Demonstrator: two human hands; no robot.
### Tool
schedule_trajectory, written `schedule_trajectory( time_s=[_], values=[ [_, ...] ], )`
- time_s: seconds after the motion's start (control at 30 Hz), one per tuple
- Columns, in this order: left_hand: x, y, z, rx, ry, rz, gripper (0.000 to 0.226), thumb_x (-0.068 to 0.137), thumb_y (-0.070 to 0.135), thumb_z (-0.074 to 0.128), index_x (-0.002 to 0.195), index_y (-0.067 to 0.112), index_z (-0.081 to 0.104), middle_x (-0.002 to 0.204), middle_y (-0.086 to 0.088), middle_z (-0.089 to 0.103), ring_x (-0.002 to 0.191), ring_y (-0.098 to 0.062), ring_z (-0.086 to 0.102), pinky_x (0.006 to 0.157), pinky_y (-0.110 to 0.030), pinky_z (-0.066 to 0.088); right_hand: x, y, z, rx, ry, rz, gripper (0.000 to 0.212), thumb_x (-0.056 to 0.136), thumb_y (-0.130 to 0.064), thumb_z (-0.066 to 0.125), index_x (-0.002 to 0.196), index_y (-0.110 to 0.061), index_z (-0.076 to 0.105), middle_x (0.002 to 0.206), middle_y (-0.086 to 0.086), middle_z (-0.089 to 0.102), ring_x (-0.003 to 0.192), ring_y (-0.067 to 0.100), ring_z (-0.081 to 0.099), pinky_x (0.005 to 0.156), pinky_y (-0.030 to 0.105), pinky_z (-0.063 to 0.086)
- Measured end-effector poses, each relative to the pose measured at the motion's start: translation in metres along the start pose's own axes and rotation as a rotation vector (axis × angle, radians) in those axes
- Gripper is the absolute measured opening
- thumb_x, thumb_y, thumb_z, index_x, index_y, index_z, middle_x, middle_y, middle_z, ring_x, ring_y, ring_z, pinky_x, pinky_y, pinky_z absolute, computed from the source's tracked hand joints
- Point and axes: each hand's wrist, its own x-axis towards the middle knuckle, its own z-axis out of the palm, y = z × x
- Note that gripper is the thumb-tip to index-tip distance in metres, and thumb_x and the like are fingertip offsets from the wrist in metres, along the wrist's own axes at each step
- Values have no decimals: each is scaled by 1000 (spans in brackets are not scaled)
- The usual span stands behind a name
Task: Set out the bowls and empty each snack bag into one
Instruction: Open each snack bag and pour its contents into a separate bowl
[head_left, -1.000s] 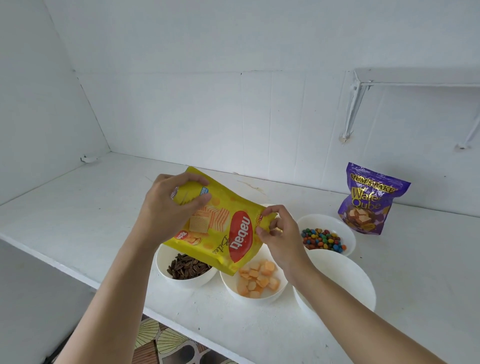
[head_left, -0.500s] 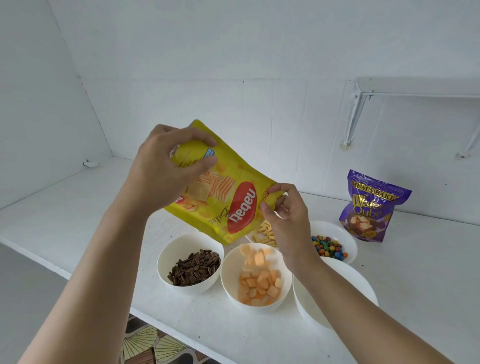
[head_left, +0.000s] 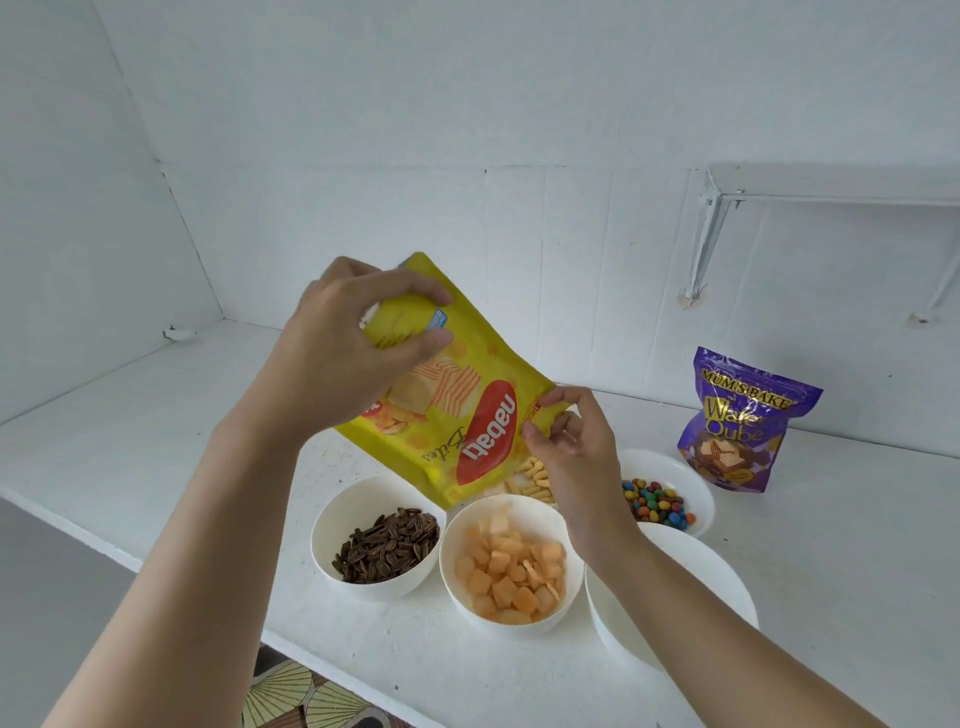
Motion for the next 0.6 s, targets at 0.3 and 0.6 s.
schedule_trajectory(
  time_s=[0.3, 0.6],
  values=[
    [-8, -22, 30, -34, -102, -14, 33, 90, 49, 70, 122, 53, 61, 97, 15, 52, 86, -1, 55, 75, -24, 44, -1, 26, -9, -35, 48, 157, 24, 95, 2, 62, 98, -20, 56, 82, 10, 54, 84, 27, 61, 73, 39, 57],
    [0, -22, 7, -82, -334, 119, 49, 92, 44, 69, 138, 51, 52, 123, 17, 63, 104, -8, 68, 85, -33, 60, 13, 16, -13, 113, 39, 188, 25, 95, 6, 60, 98, -19, 58, 113, 30, 57, 99, 43, 70, 78, 60, 59]
  ],
)
